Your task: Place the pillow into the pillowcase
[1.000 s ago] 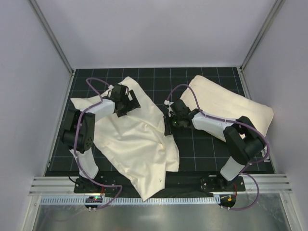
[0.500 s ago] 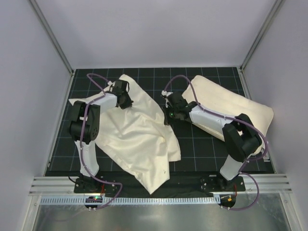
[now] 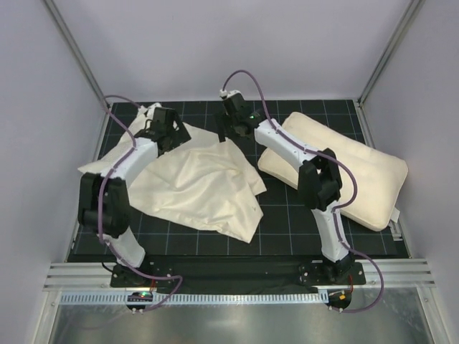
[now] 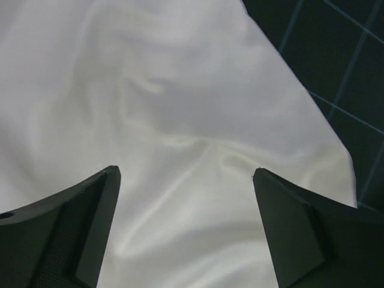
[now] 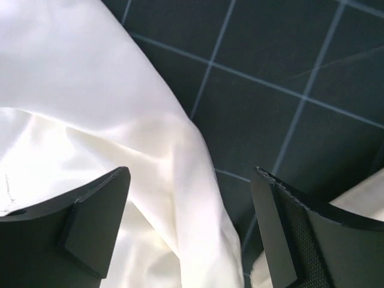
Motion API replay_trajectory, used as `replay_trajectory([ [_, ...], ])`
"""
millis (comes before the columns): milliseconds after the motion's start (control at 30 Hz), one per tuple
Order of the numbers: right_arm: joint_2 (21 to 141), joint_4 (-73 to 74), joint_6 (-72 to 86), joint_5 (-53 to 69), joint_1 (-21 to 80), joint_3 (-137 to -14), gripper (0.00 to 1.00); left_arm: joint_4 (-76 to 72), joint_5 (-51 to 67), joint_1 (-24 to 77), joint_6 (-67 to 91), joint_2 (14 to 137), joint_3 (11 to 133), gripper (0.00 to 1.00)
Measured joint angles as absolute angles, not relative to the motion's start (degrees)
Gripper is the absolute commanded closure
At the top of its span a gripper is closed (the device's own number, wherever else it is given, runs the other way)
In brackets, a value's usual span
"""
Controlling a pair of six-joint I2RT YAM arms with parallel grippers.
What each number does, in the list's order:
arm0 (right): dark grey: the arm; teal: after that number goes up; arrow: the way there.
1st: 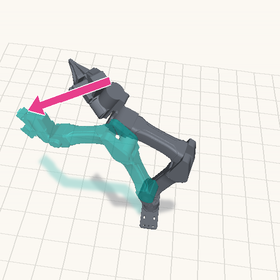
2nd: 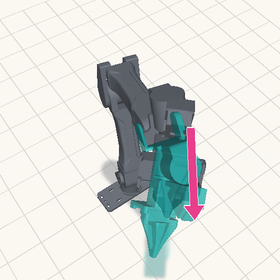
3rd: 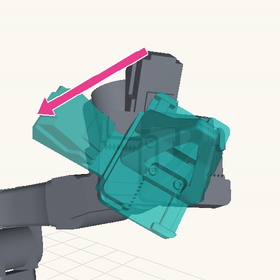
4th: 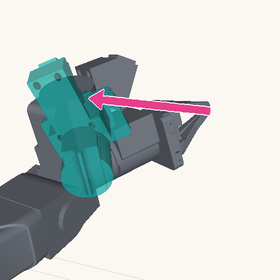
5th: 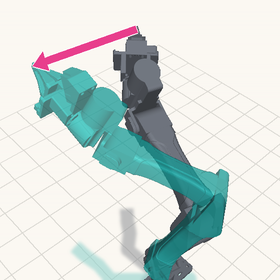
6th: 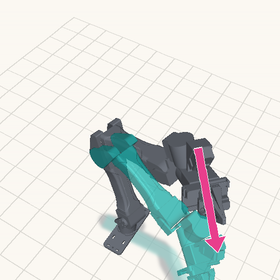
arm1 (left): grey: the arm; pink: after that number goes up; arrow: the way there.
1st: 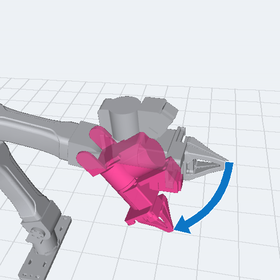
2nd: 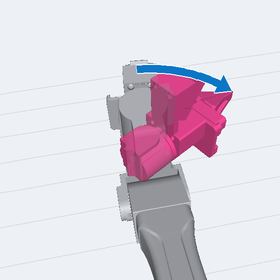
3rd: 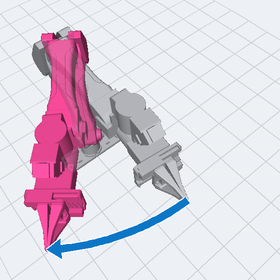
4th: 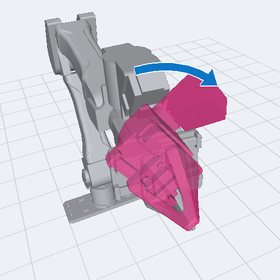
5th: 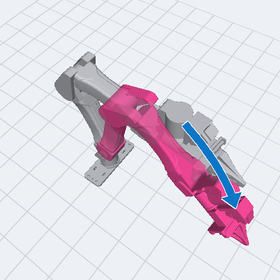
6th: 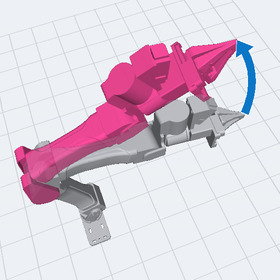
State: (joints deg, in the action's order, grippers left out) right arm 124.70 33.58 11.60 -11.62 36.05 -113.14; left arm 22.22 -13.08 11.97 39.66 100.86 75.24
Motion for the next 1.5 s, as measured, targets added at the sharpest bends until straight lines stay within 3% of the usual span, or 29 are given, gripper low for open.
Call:
replay_trajectory([
  [100,122.7,36.1,10.9,-15.2,36.0,-114.7,0.09,23.1,-19.1,20.7,38.4,89.8,72.2,0.0],
  [233,112.0,36.0,11.4,-17.2,35.9,-102.2,0.1,22.1,-21.0,29.8,37.1,75.2,64.5,0.0],
  [300,103.9,35.5,12.2,-17.8,35.9,-92.0,0.11,21.5,-21.7,30.0,37.2,68.9,59.6,0.0],
  [333,100.8,35.2,12.6,-17.9,35.9,-88.2,0.03,21.4,-23.4,29.6,37.8,65.3,56.3,0.0],
  [400,92.6,32.2,13.6,-18.3,35.9,-78.4,0.0,21.8,-26.1,28.9,39.6,62.0,53.3,0.0],
  [567,72.6,22.1,16.3,-17.8,35.9,-55.4,0.01,20.0,-28.6,28.4,40.2,46.8,42.2,0.0],
  [667,68.0,19.2,16.8,-15.2,35.5,-49.6,0.1,19.2,-23.9,28.7,39.0,43.0,41.1,0.0],
  [767,69.1,19.4,18.4,-12.5,35.1,-49.3,0.18,19.7,-21.3,31.6,37.5,46.4,44.1,0.0],
  [1033,72.6,18.2,19.9,-7.2,34.6,-49.2,0.35,23.2,-24.8,53.9,32.6,57.3,47.3,0.0],
  [1267,79.8,18.2,19.9,-4.3,31.9,-49.3,0.36,26.2,-33.2,67.2,30.5,68.7,52.5,0.0],
  [1500,77.3,16.0,21.0,0.3,26.5,-46.6,0.36,29.1,-35.4,74.1,29.9,80.1,58.1,0.0],
])
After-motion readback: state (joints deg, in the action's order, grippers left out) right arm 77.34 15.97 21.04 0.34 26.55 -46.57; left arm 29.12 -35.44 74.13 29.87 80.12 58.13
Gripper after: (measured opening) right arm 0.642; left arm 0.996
